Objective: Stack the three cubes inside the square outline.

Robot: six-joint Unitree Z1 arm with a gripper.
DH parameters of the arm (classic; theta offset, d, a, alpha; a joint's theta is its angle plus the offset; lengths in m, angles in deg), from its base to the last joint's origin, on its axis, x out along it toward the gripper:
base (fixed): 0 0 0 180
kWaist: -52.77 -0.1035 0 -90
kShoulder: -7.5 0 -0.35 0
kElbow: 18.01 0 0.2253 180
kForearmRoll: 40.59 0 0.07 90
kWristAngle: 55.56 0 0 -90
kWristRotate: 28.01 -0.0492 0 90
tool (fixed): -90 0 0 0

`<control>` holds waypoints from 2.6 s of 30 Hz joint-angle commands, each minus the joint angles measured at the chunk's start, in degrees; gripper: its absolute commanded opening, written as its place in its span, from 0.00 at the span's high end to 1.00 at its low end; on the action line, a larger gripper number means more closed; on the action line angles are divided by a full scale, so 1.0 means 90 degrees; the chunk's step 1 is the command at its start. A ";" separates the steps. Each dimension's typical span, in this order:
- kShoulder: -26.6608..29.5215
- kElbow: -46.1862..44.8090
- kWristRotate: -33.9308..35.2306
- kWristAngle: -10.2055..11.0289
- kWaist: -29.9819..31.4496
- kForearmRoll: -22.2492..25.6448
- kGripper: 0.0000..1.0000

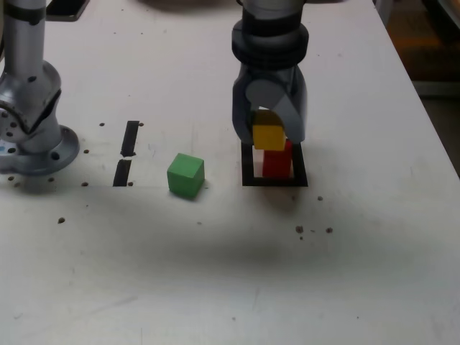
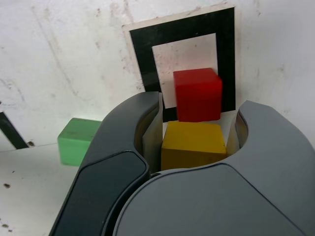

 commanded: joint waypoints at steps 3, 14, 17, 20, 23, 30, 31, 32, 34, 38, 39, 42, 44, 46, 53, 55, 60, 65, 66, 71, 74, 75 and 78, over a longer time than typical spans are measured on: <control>-0.0117 0.0032 0.0005 0.0132 0.0006 -0.0116 0.96; -0.0235 0.0025 0.0005 0.0463 -0.0040 -0.0031 0.81; -0.0247 0.0009 0.0005 0.0409 -0.0051 0.0017 0.67; -0.0249 0.0000 0.0005 0.0303 -0.0052 0.0038 0.51; -0.0253 -0.0018 0.0005 0.0189 -0.0052 0.0032 0.37; -0.0251 -0.0095 0.0005 0.0088 -0.0052 -0.0115 0.18; -0.0250 -0.0105 0.0005 0.0086 -0.0052 -0.0141 0.17; -0.0249 -0.0115 0.0005 0.0086 -0.0052 -0.0168 0.15; -0.0248 -0.0132 0.0005 0.0092 -0.0052 -0.0213 0.12; -0.0198 -0.0186 0.0005 0.0177 -0.0054 -0.0186 0.07; -0.0165 -0.0198 0.0006 0.0214 -0.0055 -0.0159 0.06; 0.0016 -0.0220 0.0010 0.0350 -0.0060 -0.0071 0.05; 0.0205 -0.0223 0.0013 0.0449 -0.0062 -0.0012 0.05; 0.0438 -0.0232 0.0015 0.0543 -0.0062 0.0068 0.04; 0.1384 -0.0645 -0.0031 0.0674 -0.0062 0.0491 0.04; 0.1673 -0.0980 -0.0096 0.0622 -0.0062 0.0558 0.03; 0.2139 -0.1806 -0.0240 0.0453 -0.0021 0.0597 0.01; 0.2417 -0.2458 -0.0360 0.0387 0.0181 0.0558 0.00; 0.2451 -0.2583 -0.0372 0.0366 0.0229 0.0521 0.00; 0.2510 -0.3172 -0.0385 0.0198 0.0475 0.0054 0.00; 0.2464 -0.3356 -0.0385 0.0090 0.0609 -0.0317 0.00; 0.2438 -0.3393 -0.0385 0.0053 0.0647 -0.0423 0.00; 0.2332 -0.3454 -0.0385 -0.0043 0.0741 -0.0645 0.01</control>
